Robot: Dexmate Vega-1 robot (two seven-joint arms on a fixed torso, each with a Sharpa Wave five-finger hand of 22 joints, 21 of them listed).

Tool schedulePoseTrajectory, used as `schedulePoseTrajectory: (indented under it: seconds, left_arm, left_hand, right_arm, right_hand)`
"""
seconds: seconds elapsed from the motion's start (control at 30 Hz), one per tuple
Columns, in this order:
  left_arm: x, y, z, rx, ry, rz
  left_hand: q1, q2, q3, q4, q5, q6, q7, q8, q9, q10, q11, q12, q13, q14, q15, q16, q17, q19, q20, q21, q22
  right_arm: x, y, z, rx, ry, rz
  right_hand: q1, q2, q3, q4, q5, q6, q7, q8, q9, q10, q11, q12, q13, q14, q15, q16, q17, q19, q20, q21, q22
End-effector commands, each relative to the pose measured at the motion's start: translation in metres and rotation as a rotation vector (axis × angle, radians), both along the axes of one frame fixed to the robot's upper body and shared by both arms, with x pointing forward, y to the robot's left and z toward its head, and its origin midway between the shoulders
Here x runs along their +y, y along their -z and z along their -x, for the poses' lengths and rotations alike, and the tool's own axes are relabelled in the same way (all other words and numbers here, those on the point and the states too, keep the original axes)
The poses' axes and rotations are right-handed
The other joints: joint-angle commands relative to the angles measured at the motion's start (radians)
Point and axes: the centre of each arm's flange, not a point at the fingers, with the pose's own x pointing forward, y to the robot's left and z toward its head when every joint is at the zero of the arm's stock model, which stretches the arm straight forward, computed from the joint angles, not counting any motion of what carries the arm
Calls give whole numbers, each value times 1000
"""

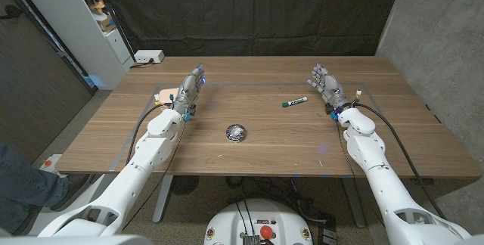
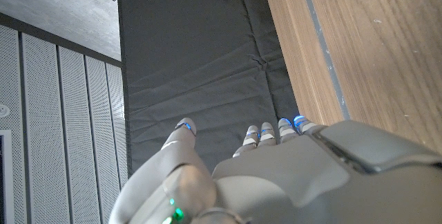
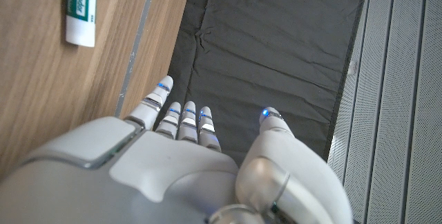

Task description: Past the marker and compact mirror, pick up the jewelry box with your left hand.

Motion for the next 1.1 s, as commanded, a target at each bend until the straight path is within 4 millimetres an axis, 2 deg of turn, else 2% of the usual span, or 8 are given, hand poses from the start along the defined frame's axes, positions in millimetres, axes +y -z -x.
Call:
schedulePoseTrajectory:
  seconds: [0.03,1.1]
  left_arm:
    - [2,-1,1,0,-7,-6]
    - [6,-9,15,-5,-40,-48]
  left_hand:
    - [9,3,5,-4,7,-7,14,6,3,-7,-4,8,3,-31,3,6,4,-44,7,6,1]
    - [13,10,8,-10,6,-5,14,8,3,-6,-5,9,4,-30,4,6,4,-47,13,7,2]
  right_arm:
    - [-2,2,-2,11,0,-4]
    - [-4,-3,-9,7,-8,-6]
  right_hand:
    - [9,2,8,-2,8,11,-2,7,5,12,3,1,2,-2,9,6,4,7,0,5,4]
    - [8,3,6,-6,7,11,-4,6,5,12,2,-2,2,-1,10,5,4,7,1,4,4]
